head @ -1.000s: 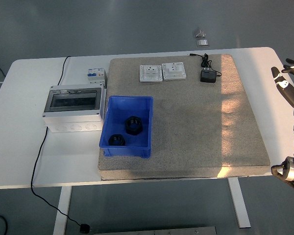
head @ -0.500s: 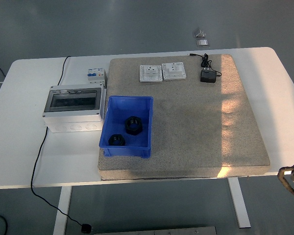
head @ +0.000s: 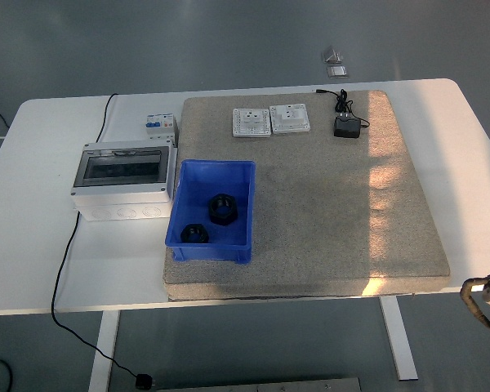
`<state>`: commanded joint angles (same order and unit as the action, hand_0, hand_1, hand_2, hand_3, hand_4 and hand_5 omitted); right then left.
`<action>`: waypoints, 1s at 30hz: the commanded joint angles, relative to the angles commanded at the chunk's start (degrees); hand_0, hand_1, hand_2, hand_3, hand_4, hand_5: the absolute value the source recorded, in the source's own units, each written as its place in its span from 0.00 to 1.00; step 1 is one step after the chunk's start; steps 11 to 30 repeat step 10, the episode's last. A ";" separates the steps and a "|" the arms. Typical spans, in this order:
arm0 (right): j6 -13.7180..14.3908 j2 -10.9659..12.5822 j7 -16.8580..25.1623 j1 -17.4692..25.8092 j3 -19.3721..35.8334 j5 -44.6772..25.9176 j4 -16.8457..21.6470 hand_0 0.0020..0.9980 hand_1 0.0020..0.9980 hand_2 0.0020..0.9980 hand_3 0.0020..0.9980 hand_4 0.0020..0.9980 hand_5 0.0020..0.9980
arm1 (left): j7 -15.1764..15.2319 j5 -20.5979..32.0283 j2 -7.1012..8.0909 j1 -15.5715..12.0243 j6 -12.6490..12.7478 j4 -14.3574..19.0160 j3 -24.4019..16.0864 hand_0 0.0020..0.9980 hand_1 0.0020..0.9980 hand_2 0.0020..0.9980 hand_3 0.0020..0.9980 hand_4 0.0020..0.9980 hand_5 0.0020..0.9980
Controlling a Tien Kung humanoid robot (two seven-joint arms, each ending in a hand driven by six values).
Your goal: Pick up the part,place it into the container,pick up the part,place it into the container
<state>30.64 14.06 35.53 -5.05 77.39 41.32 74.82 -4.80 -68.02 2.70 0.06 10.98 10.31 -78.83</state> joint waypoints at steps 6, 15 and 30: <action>-1.10 -0.10 0.37 -0.10 -1.06 -6.01 -0.35 0.69 0.46 0.41 0.31 0.83 0.29 | -0.01 0.10 0.01 0.01 0.04 0.00 0.16 0.72 0.69 0.64 0.75 0.84 1.00; -1.41 -0.12 0.42 -0.13 -1.02 -7.02 -0.17 0.69 0.46 0.41 0.31 0.83 0.29 | -0.06 0.30 0.03 -0.01 0.06 0.00 0.42 0.72 0.69 0.64 0.75 0.84 1.00; -1.41 -0.12 0.42 -0.13 -1.02 -7.02 -0.17 0.69 0.46 0.41 0.31 0.83 0.29 | -0.06 0.30 0.03 -0.01 0.06 0.00 0.42 0.72 0.69 0.64 0.75 0.84 1.00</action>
